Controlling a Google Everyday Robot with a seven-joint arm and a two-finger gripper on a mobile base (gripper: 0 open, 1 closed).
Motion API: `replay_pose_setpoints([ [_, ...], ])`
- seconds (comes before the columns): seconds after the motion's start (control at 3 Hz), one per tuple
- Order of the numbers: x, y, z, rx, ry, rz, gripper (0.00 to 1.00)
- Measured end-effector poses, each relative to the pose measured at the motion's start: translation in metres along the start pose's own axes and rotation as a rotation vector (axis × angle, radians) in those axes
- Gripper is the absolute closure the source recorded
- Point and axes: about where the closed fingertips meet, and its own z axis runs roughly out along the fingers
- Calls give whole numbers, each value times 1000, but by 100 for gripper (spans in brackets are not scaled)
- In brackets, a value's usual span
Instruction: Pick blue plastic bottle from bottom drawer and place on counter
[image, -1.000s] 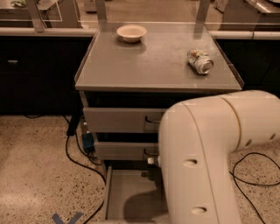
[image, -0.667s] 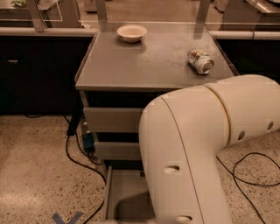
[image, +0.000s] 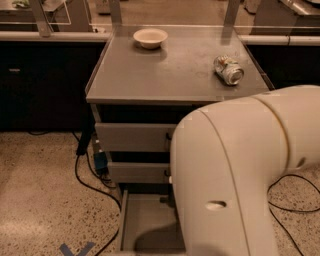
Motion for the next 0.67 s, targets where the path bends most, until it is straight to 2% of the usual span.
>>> replay_pose_setpoints([
  [0.33,1,3,-27,-16,14,15,100],
  [0.67,6,-16,-108,14,80,14,100],
])
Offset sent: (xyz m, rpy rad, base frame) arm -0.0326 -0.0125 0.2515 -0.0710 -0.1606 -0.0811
